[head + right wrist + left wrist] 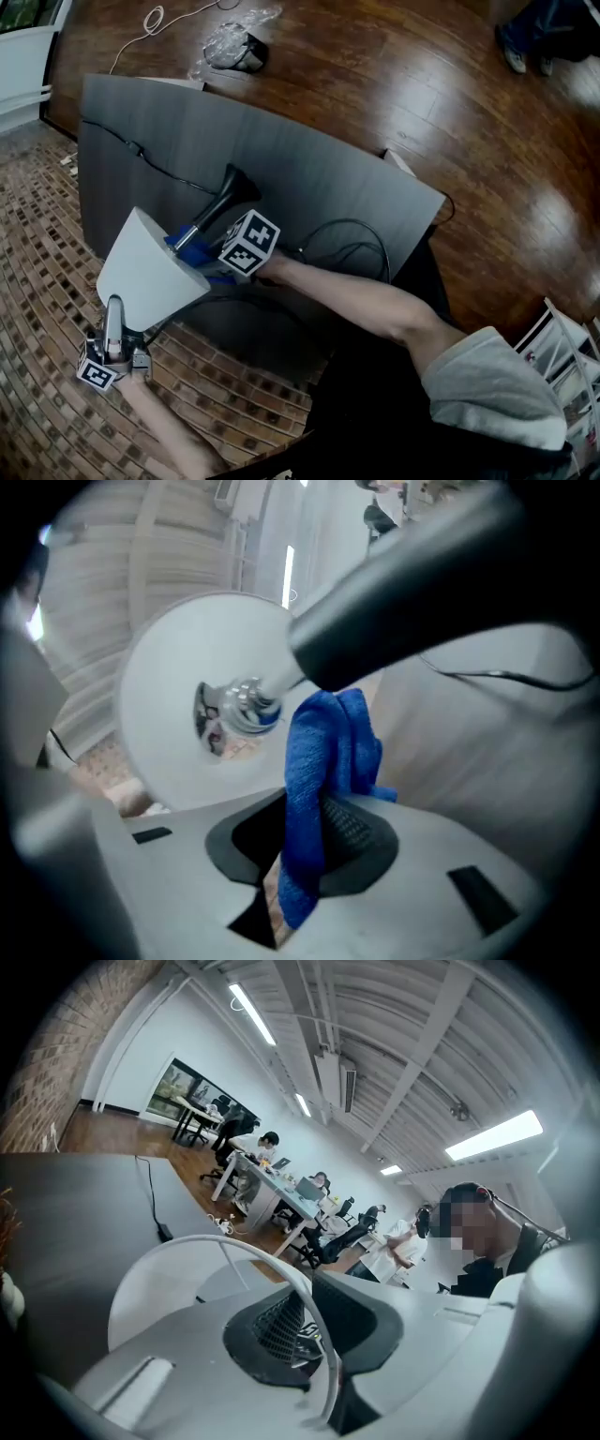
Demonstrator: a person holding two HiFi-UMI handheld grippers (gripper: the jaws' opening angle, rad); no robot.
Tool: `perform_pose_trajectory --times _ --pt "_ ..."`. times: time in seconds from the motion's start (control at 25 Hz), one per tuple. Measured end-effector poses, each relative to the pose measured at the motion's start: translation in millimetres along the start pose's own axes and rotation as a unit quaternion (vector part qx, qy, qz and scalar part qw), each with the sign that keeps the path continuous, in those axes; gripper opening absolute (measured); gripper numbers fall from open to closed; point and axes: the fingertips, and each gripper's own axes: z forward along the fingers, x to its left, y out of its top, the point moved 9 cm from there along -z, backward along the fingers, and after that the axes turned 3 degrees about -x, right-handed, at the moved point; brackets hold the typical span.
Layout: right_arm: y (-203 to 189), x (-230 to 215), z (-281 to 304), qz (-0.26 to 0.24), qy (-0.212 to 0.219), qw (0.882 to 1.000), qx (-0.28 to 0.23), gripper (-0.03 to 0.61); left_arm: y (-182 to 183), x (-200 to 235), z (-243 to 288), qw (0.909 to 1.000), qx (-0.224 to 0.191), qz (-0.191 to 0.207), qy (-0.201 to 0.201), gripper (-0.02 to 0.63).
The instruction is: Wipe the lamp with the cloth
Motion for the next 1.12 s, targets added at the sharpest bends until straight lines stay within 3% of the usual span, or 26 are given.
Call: perform_pose_trajectory --times 0.2,0.4,0.6,0.68,0.76,0.84,0.96,1.04,1.12 --pt "11 62 -60 0.061 0.086 0.994 -0.023 0.077 1 -11 7 0.9979 0.034 0.054 -0.016 0.021" --pt "66 95 -110 0.115 0.080 0.986 -0.090 0.077 -6 -21 7 0.9949 0.046 0.085 -0.027 0.023" --pt "129 90 -121 0.174 0.122 0.964 -0.160 0.077 -16 -32 3 0.9894 0.069 0.122 -0.038 0.021" --pt "165 80 -130 0.137 0.113 0.961 -0.213 0.077 -22 -34 -1 0.9871 0.083 0.131 -0.041 0.017" --pt "204 63 -130 0.036 0.069 0.972 -0.221 0.077 -27 -37 -6 0.9855 0.090 0.137 -0.042 0.012" --pt "221 42 -109 0.004 0.035 0.984 -0.172 0.077 -30 -37 -10 0.9858 0.087 0.138 -0.039 0.012" --pt "213 23 -55 -0.026 0.018 0.997 -0.070 0.077 -31 -36 -11 0.9873 0.077 0.133 -0.041 0.012" --pt "204 26 -29 -0.071 0.027 0.997 -0.017 0.077 -30 -37 -8 0.9882 0.072 0.130 -0.037 0.012" --pt "199 32 -32 -0.087 0.043 0.995 -0.015 0.078 -28 -40 -3 0.9880 0.073 0.132 -0.031 0.015"
